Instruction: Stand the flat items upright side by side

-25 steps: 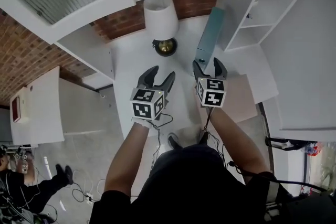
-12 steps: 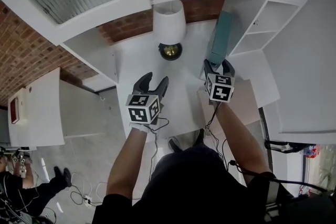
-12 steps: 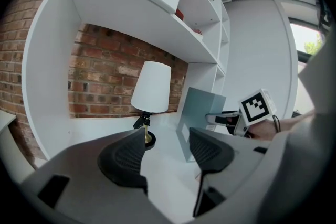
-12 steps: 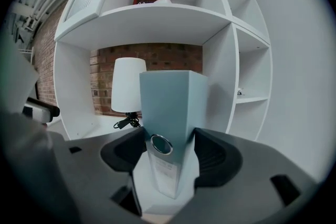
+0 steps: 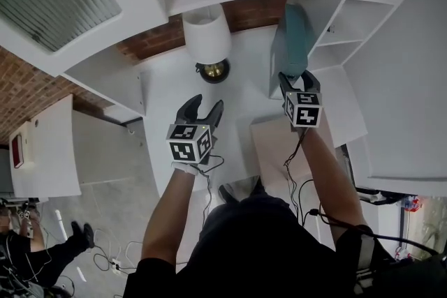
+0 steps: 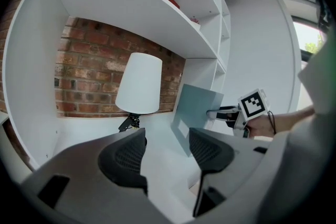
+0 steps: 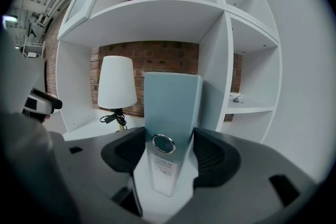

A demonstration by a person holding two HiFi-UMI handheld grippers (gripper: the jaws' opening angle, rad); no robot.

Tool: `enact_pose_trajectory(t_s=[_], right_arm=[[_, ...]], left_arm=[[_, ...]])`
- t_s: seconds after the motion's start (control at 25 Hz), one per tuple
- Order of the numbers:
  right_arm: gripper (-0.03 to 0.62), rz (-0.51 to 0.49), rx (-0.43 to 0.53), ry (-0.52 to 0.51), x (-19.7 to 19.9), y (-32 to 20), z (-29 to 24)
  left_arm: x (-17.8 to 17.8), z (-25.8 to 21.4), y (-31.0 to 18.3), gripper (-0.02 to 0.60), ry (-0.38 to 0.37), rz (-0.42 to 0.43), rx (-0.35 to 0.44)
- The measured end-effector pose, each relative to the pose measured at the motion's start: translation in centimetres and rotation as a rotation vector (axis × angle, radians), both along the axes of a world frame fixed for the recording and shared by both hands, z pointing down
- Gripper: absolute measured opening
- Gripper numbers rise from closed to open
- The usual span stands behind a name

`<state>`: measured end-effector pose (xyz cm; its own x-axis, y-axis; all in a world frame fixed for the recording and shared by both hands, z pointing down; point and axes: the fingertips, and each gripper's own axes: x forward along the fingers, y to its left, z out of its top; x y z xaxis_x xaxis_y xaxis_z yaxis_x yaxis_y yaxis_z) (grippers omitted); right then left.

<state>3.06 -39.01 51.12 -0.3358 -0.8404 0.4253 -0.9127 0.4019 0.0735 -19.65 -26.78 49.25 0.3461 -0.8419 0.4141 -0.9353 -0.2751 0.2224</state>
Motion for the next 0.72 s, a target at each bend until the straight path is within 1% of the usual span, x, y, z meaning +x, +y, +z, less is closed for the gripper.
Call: enact_pose_trajectory(t_s=[0.24,0.48,0.56,0.72], right_arm=[[0.275,-0.026,0.013,0.007,1.5,-2.1,0.1],[0.273,-0.049,0.023,0.002,2.2,-4.2,0.2],[0.270,-0.035,0.024,0.001,2.6,-4.9,0.2],[0.262,0.024,0.011,-0.007,4.0,-5.6,0.4]], left_arm=[[0.9,0.6,-0.6,0.258,-0.023,-0.012,-0.021],[2.1,1.3,-0.9,0.258,-0.033,0.006,-0.036],[2.2,1.5,-1.0,0.258,-0.038,0.009,-0.043],[2.0,1.9,-1.0,0.258,-0.036,0.002,-0.055]])
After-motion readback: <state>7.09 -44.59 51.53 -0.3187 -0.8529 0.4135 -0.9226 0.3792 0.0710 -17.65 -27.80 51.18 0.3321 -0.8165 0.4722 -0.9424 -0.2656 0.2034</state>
